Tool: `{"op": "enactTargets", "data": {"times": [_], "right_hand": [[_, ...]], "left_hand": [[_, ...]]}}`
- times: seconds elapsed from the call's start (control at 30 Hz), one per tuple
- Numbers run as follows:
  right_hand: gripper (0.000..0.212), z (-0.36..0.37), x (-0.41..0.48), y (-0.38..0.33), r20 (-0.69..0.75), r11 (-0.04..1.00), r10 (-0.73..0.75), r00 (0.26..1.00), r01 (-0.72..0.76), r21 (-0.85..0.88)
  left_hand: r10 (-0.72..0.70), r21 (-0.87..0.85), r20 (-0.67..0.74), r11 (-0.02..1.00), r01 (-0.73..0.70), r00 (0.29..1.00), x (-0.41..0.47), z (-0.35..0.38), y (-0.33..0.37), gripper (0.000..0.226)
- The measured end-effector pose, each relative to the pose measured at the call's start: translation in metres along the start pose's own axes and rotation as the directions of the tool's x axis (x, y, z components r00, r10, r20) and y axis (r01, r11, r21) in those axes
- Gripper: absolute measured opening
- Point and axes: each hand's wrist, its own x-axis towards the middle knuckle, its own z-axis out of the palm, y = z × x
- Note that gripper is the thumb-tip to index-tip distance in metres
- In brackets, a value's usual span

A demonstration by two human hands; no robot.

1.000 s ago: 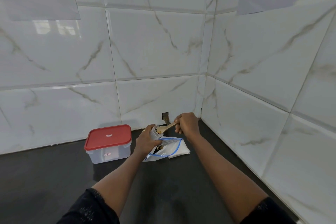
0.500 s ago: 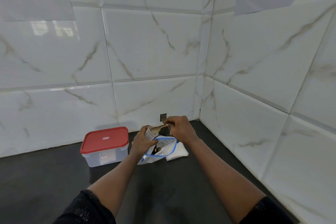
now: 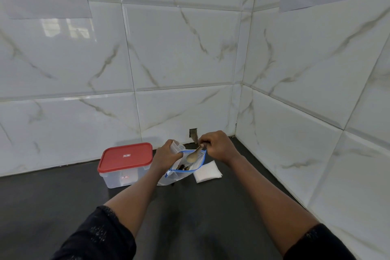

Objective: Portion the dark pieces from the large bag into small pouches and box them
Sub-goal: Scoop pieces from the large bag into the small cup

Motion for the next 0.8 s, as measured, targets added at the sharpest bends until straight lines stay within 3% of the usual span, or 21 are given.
{"op": "enactTargets", "data": {"times": [0.1,0.23,0.37,0.53,0.6,0.7,0.8], "right_hand": [[0.023,0.016,-0.005,-0.007,0.135,0.992,-0.006,0.991,0.023,-0.122],[0.034,0.051,-0.006,-0.02,0.409,0.918,0.024,0.912,0.142,-0.371],[0.039,0.068,0.003,-0.031,0.329,0.919,0.091,0.94,0.048,-0.391],[0.031,0.08,0.031,-0.044,0.158,0.948,0.218,0.963,-0.171,-0.267],[0.032,0.086,0.034,-0.044,0.167,0.95,0.246,0.955,-0.204,-0.235],[0.036,0.103,0.026,-0.038,0.264,0.938,0.261,0.928,-0.18,-0.295],[0.038,0.122,0.012,-0.033,0.43,0.907,0.371,0.823,-0.222,-0.357]], "left_hand": [[0.026,0.05,0.004,0.998,-0.027,1.0,0.001,-0.004,0.001,0.039],[0.129,0.106,0.014,0.986,-0.13,0.992,0.002,-0.01,0.006,0.037],[0.206,0.148,0.036,0.967,-0.21,0.978,0.003,-0.019,0.01,0.042],[0.213,0.127,-0.135,0.972,-0.196,0.968,0.015,-0.035,0.017,0.04],[0.225,0.14,-0.138,0.968,-0.206,0.964,0.016,-0.037,0.018,0.041],[0.209,0.16,-0.036,0.967,-0.2,0.977,0.011,-0.031,0.004,0.042],[0.147,0.179,0.04,0.972,-0.152,0.988,-0.001,-0.017,-0.019,0.043]]}}
